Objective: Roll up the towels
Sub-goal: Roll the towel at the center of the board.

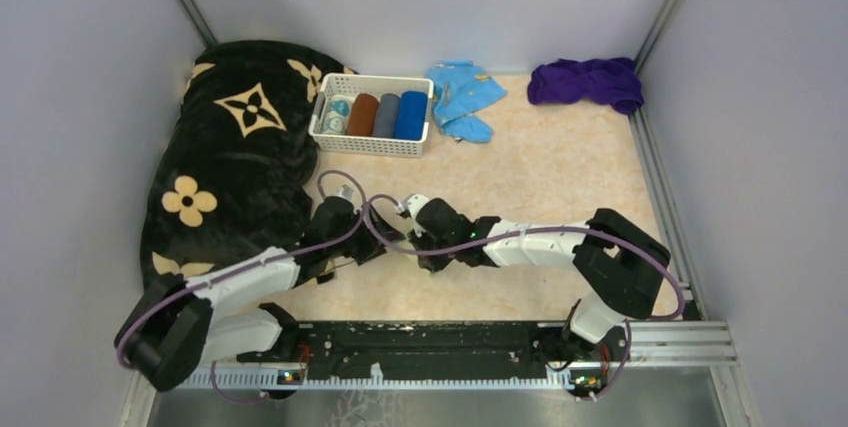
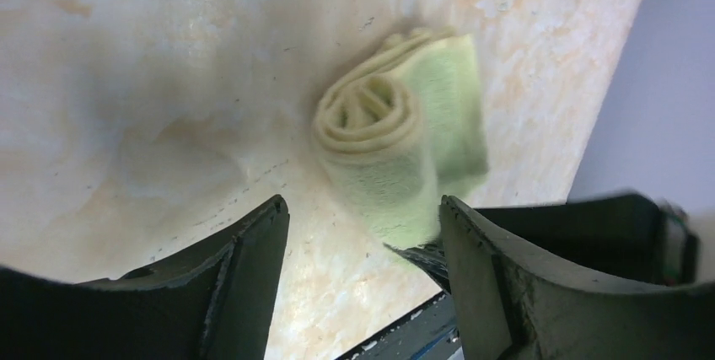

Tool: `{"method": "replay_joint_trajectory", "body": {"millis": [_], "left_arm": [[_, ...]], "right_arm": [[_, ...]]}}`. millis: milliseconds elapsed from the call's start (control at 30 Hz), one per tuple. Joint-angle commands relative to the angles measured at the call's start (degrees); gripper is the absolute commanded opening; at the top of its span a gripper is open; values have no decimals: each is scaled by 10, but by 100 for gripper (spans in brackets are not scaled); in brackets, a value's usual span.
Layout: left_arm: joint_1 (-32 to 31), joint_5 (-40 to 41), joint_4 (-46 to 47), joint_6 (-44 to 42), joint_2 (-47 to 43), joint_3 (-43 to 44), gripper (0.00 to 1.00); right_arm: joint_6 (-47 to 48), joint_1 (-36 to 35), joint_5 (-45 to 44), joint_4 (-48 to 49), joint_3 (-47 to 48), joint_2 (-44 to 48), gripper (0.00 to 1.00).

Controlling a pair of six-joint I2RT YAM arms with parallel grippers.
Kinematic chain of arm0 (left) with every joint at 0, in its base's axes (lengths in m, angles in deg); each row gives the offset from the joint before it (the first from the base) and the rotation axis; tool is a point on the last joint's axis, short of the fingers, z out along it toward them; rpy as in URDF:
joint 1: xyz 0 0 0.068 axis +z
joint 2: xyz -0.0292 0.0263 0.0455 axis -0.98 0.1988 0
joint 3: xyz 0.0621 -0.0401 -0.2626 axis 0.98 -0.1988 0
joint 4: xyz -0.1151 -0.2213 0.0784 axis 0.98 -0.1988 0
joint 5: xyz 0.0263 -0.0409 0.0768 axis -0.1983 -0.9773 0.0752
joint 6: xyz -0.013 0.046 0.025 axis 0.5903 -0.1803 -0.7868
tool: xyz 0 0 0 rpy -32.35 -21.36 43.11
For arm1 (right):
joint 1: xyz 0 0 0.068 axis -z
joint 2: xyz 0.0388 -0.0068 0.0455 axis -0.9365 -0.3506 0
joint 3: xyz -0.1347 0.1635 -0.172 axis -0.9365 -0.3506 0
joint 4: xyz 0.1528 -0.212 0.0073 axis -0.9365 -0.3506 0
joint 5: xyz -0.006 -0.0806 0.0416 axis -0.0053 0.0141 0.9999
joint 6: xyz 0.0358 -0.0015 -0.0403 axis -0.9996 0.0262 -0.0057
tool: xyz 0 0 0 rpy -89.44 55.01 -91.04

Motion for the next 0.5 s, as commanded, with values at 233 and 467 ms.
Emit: {"method": "replay_joint_trajectory", "body": {"millis": [233,467], "left_arm": [[-1,-28,33,30,-100,-77,70],[-2,-46,57,30,3,-51,63]], "right_arm": [[-257,181,580,380,-94,-111,8],[-344,214,595,484,-132,-186,11]]}}
